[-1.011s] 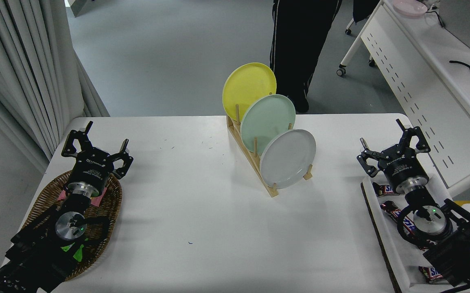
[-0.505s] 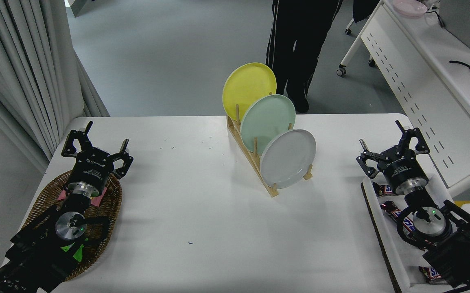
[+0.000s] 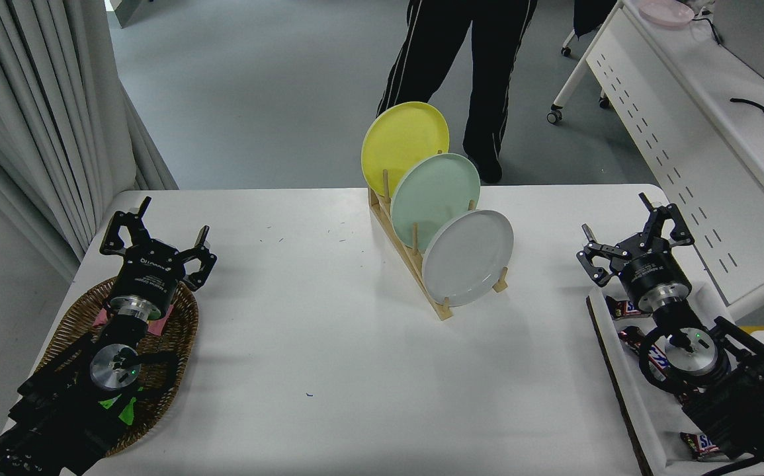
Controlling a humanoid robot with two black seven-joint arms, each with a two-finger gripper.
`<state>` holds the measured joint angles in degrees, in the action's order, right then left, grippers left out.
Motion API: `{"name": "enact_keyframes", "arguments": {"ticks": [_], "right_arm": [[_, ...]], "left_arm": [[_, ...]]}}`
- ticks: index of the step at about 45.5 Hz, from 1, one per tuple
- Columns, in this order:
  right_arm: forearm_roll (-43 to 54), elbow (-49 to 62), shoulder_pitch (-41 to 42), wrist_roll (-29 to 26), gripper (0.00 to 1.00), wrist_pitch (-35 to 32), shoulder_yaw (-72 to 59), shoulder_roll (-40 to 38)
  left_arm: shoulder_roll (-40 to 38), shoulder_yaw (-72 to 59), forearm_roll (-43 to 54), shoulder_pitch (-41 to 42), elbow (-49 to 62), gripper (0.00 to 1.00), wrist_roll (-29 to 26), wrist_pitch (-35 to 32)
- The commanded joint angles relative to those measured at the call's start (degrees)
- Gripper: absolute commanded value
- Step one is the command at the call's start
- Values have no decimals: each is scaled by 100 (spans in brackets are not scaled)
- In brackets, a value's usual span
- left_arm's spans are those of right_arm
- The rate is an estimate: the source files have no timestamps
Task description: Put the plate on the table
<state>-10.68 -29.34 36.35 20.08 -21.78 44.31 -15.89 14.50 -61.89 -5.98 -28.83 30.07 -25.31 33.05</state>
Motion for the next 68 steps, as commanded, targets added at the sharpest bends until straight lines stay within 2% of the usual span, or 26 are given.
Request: {"name": "enact_keyframes", "arguments": {"ticks": [1, 7, 22, 35, 41, 54, 58, 63, 68], "right_arm": [[-57, -230, 153, -4, 100, 305, -177, -134], [-66, -554, 478, -4, 100, 710, -948, -283], [-233, -836, 1304, -4, 100, 763, -3085, -740], [-286, -2232, 2551, -4, 100, 737, -5264, -1627], [-294, -2682, 2921, -4, 100, 737, -5635, -1953], [-487, -3016, 3405, -30, 100, 737, -6074, -1980], [-829, -3034, 3572, -337, 100, 815, -6303, -1927], [-1375, -3139, 3800, -1110, 100, 1062, -6338, -1874], [-1411, -3174, 3950, -1875, 100, 1158, -6242, -1664]], "left_arm": [[0, 2, 0, 0, -1, 100, 0, 0], [0, 2, 0, 0, -1, 100, 0, 0], [0, 2, 0, 0, 8, 100, 0, 0], [0, 2, 9, 0, -1, 100, 0, 0], [0, 2, 1, 0, 8, 100, 0, 0], [0, 2, 0, 0, -1, 100, 0, 0], [0, 2, 0, 0, -1, 100, 0, 0], [0, 2, 0, 0, -1, 100, 0, 0], [0, 2, 0, 0, 8, 100, 0, 0]]}}
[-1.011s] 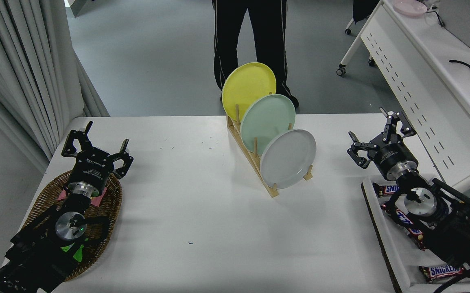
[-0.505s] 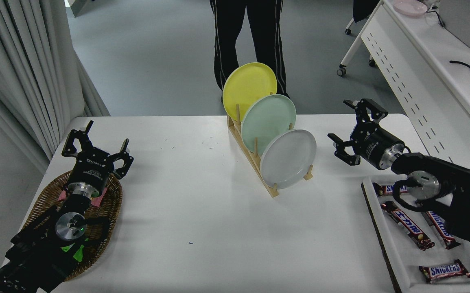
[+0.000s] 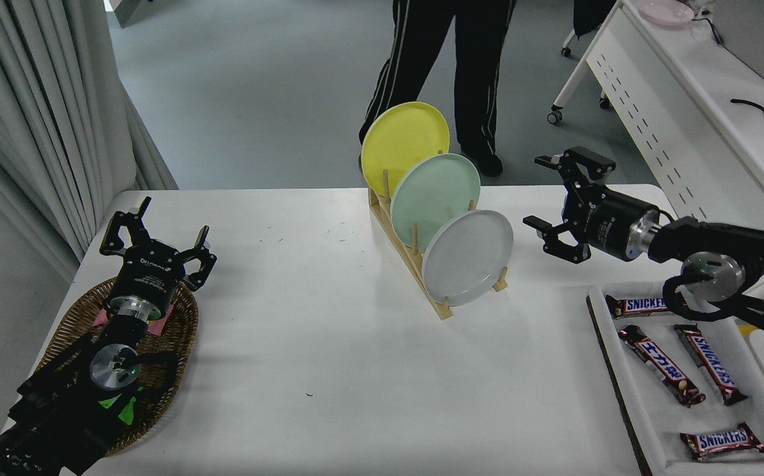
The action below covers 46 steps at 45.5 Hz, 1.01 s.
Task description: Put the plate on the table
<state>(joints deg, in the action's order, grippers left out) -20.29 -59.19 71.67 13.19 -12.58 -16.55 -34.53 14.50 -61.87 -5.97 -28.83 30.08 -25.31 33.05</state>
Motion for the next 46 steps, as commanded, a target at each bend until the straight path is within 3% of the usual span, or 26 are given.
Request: {"name": "enact_keyframes", "arguments": {"ticks": [1, 7, 30, 46], "right_arm": [[-458, -180, 436, -1301, 100, 256, -138, 245], [-414, -163, 410, -1644, 100, 555, 99, 324], [1167, 593, -109, -1644, 100, 880, 1023, 992], [684, 1244, -329, -1653, 97, 1240, 1357, 1563]], "left_arm": [[0, 0, -1, 0, -2, 100, 0, 0], [0, 0, -1, 0, 7, 100, 0, 0], [0, 0, -1, 0, -2, 100, 0, 0], [0, 0, -1, 0, -2, 100, 0, 0]]}}
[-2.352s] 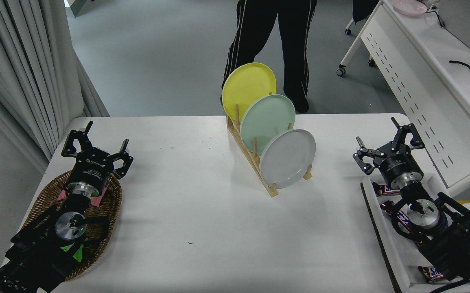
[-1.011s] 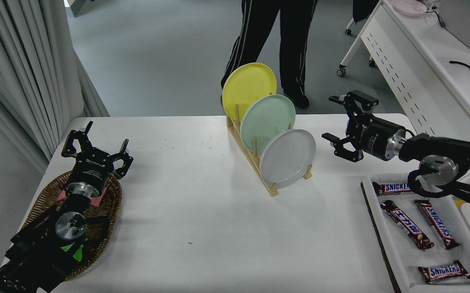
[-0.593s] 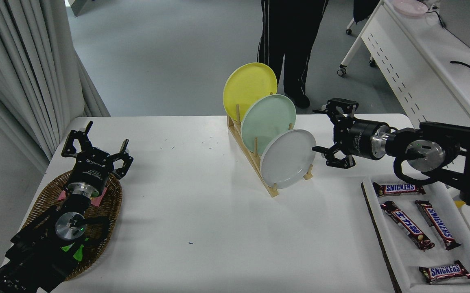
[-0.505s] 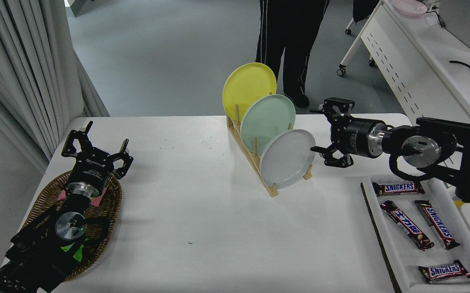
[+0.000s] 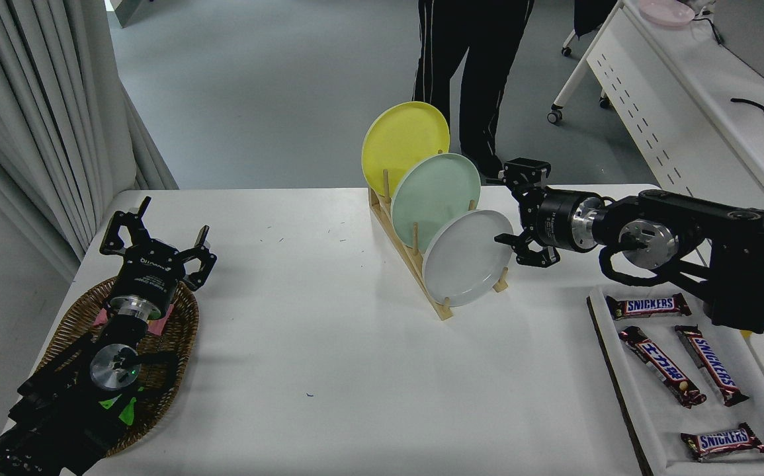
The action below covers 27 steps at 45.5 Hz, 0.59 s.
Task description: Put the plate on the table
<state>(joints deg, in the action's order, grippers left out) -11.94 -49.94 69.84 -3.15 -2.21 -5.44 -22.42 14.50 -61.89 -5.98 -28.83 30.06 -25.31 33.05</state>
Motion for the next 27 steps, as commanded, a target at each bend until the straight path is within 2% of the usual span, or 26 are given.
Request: {"name": "enact_keyframes", "arguments": {"ticks": [1, 8, 16, 27], "right_arm": [[-159, 318, -138, -19, 96, 230, 254, 379], [-159, 371, -181, -19, 94, 362, 377, 423], [-150, 380, -217, -19, 80, 353, 377, 475], [-54, 599, -190, -142, 79, 274, 254, 739]], "left_arm": [[0, 1, 0, 0, 8, 100, 0, 0], [-8, 1, 0, 0, -1, 100, 0, 0], [0, 1, 0, 0, 8, 100, 0, 0], [0, 1, 0, 0, 8, 100, 0, 0]]}}
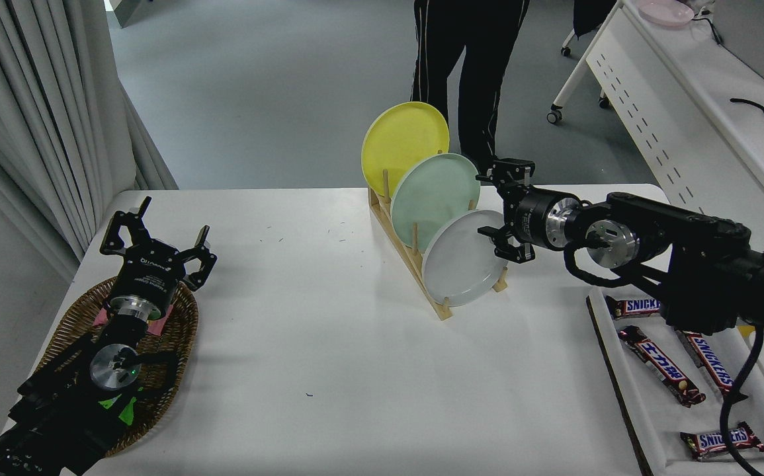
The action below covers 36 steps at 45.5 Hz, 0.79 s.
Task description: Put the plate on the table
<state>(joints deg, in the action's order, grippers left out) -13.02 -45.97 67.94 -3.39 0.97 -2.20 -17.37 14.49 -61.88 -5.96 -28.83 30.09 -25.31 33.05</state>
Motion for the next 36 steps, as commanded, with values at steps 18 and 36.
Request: {"name": "enact_keyframes", "arguments": {"ticks": [18, 36], "right_arm": [[54, 237, 27, -276, 44, -413, 44, 260], [54, 229, 71, -285, 30, -528, 44, 208]], "left_arm": [[2, 1, -1, 0, -3, 100, 0, 0], [2, 1, -1, 0, -3, 100, 0, 0]]}}
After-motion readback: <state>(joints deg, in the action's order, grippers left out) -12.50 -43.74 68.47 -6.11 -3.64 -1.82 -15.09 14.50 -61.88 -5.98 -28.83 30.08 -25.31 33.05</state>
